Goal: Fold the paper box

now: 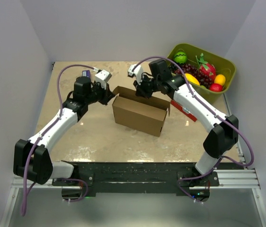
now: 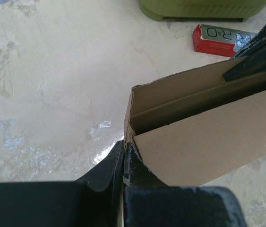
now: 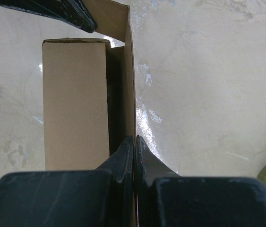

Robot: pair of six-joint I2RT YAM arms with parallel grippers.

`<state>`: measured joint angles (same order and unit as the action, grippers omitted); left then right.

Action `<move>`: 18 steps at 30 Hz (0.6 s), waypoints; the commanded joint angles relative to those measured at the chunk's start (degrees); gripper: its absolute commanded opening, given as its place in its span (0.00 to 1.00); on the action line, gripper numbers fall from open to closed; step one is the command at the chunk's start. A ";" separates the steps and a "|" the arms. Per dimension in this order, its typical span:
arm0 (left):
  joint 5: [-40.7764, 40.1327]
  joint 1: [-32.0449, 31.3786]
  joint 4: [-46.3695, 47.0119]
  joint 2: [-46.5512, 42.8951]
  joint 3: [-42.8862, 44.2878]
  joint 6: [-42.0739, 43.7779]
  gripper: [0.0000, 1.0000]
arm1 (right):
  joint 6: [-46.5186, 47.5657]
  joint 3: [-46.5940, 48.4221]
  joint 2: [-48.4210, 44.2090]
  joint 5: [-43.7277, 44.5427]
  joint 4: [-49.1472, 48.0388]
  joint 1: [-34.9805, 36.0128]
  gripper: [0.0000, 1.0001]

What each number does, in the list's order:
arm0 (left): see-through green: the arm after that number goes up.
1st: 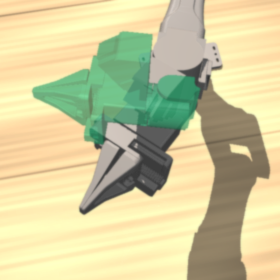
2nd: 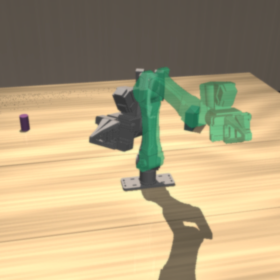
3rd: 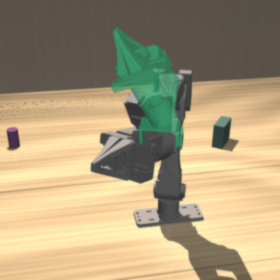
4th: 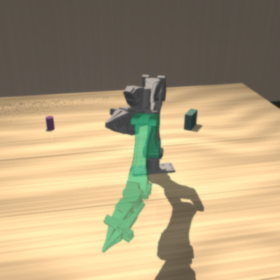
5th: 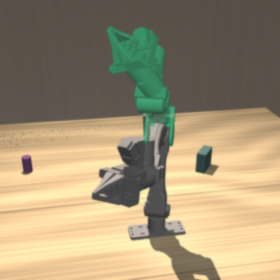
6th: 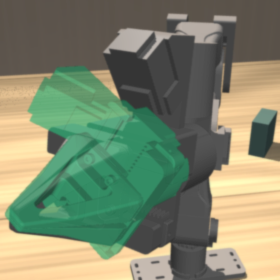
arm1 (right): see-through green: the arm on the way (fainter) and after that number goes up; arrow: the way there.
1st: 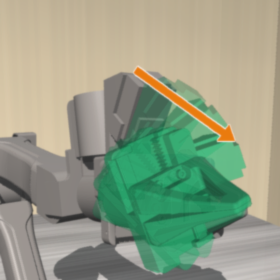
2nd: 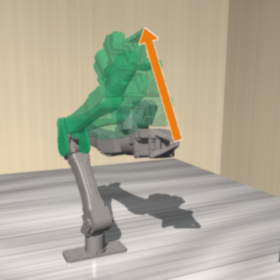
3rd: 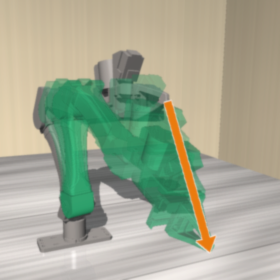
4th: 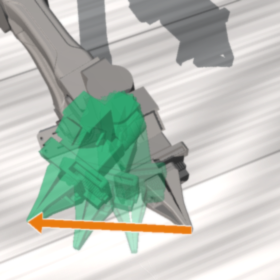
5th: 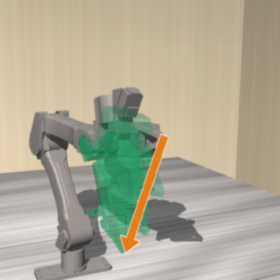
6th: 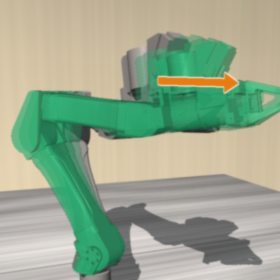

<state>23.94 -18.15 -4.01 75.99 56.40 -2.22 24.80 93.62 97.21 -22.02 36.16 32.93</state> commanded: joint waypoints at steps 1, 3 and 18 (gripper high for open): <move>-2.67 -0.57 0.58 -1.80 -0.59 -8.23 0.00 | -0.19 0.07 0.70 5.57 0.31 0.38 0.00; -2.59 -1.18 2.77 -2.42 -1.81 -10.61 0.00 | -0.19 -0.46 0.09 6.37 -0.39 0.91 0.00; -11.99 -6.90 4.54 -4.27 -6.92 -15.62 0.00 | -1.68 -3.45 -4.75 6.57 -3.56 2.49 0.13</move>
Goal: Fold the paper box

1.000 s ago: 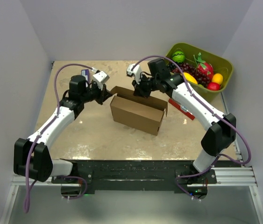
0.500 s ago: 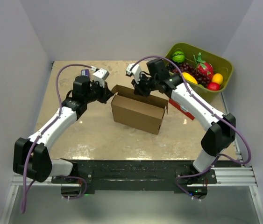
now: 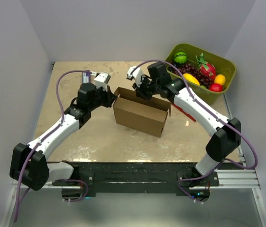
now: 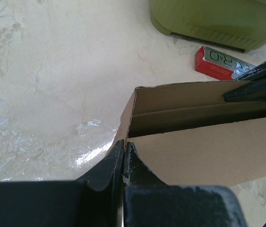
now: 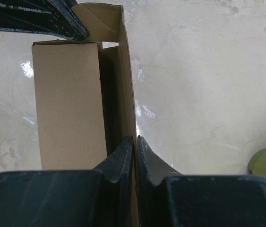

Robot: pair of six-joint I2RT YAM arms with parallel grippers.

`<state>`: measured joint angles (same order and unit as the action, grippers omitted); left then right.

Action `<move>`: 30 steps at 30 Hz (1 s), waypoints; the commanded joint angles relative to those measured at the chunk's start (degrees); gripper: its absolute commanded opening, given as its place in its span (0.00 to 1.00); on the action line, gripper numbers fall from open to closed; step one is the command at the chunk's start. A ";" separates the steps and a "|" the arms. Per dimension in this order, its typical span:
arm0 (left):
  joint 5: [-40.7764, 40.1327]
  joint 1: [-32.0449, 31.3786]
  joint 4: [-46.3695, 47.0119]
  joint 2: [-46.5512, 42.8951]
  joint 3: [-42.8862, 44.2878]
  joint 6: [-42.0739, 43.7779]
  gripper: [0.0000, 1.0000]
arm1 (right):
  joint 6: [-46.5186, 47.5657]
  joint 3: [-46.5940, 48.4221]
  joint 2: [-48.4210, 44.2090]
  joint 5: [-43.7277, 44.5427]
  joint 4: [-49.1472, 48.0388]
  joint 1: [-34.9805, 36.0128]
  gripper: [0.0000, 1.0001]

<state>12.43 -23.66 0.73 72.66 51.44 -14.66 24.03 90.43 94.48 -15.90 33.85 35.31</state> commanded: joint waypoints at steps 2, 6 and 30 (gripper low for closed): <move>-1.17 -1.74 -0.20 -1.65 -2.83 -3.36 0.00 | -1.27 -0.69 -2.98 -0.62 -1.67 0.02 0.27; -2.14 -2.18 -0.03 -2.26 -3.71 -3.27 0.00 | -2.85 -0.70 -3.86 -5.09 -0.98 0.11 0.58; -5.74 -4.55 -2.84 -0.07 -1.78 -2.31 0.00 | -4.35 -4.39 -2.81 6.23 4.82 7.84 0.99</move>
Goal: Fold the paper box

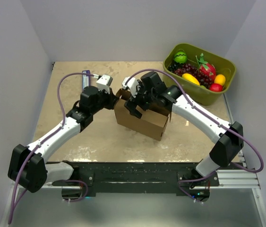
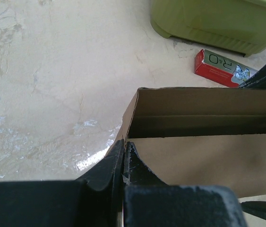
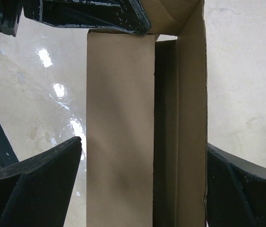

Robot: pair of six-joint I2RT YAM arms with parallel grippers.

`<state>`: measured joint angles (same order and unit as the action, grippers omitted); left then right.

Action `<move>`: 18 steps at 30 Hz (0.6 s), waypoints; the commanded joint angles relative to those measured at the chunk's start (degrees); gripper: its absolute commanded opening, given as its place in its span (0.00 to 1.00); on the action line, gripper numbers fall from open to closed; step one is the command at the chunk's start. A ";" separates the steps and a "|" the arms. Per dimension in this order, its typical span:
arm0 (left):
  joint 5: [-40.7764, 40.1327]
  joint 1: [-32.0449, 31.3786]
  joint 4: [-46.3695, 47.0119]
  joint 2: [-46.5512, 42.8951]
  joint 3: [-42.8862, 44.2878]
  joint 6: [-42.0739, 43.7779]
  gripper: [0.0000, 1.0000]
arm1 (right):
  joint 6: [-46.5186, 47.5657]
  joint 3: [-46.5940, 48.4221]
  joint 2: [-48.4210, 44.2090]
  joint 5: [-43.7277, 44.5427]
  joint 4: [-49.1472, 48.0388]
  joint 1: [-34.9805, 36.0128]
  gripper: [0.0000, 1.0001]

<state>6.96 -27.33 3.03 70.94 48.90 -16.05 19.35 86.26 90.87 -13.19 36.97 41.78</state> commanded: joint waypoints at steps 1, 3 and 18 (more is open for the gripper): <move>-0.37 -0.88 -5.31 1.75 0.84 -0.82 0.00 | 0.42 -0.21 0.97 4.91 1.79 1.55 0.99; -0.54 -0.97 -5.40 1.84 1.10 -0.73 0.00 | 0.68 -0.13 2.03 6.59 2.84 2.51 0.99; 1.03 -1.14 -4.70 1.13 0.67 -0.21 0.00 | 1.12 0.40 5.02 10.29 5.30 4.01 0.85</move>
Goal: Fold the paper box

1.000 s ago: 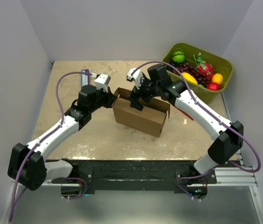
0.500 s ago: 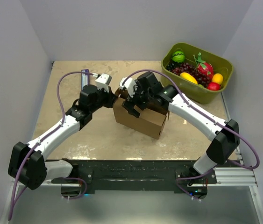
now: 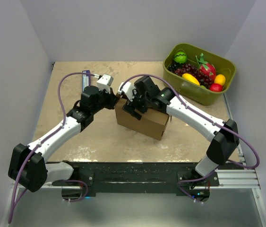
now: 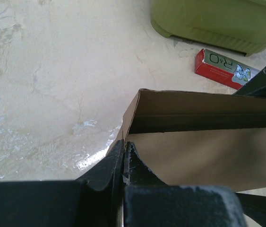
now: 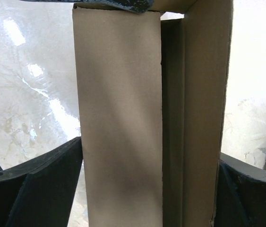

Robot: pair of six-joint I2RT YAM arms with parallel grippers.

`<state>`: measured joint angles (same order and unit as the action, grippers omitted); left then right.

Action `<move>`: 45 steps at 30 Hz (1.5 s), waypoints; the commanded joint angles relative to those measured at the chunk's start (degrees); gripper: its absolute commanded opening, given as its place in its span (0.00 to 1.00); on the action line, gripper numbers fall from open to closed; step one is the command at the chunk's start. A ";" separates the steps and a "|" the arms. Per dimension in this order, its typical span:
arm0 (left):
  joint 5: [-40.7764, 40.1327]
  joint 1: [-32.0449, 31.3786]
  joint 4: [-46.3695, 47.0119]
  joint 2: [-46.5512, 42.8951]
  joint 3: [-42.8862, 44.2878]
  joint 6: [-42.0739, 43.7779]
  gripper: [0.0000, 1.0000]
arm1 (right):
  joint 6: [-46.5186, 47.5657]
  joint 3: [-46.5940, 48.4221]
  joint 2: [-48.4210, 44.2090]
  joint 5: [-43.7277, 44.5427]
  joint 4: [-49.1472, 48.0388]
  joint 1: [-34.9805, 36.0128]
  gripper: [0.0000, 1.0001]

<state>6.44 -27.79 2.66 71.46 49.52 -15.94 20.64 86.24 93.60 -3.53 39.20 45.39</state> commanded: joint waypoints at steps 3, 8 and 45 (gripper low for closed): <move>1.65 -1.03 -4.15 0.08 -0.03 -0.40 0.00 | -0.17 0.69 2.81 1.16 3.16 0.41 0.61; 2.00 -1.21 -4.41 -1.14 -0.47 -1.28 0.00 | -0.08 0.78 3.16 1.42 3.25 0.41 0.54; -9.61 -4.55 -9.51 -5.46 -9.70 0.83 0.00 | 0.10 -0.54 1.06 3.35 2.20 0.41 0.55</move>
<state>-3.07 -31.73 3.90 65.04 43.31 -15.86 22.98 87.13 94.13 -1.63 39.86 46.54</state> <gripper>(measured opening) 0.020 0.636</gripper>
